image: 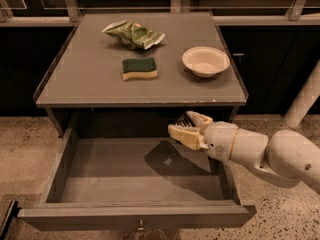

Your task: Pick rxbar chocolate from top drawer and place on counter

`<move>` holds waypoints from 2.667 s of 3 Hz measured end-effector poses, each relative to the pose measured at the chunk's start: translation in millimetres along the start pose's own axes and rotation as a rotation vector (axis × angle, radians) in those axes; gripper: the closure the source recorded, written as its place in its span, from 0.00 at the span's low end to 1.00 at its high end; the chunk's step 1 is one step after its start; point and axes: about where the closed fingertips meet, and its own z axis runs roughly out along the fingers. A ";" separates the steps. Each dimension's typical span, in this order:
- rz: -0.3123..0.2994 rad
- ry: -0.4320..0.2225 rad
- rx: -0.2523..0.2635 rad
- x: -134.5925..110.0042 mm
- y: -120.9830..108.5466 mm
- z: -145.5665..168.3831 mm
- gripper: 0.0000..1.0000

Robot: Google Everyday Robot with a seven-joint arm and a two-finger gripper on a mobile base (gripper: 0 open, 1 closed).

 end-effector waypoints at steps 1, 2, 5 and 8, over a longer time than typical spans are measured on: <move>-0.032 -0.005 0.013 -8.2 22.3 -17.0 1.00; -0.149 0.009 -0.008 -43.0 40.0 -15.9 1.00; -0.357 0.063 -0.142 -151.0 -0.1 61.2 1.00; -0.322 0.063 -0.202 -143.4 -18.0 105.7 0.59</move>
Offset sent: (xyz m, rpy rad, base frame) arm -0.0228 0.0206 0.1125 -0.1701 -0.2579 0.0873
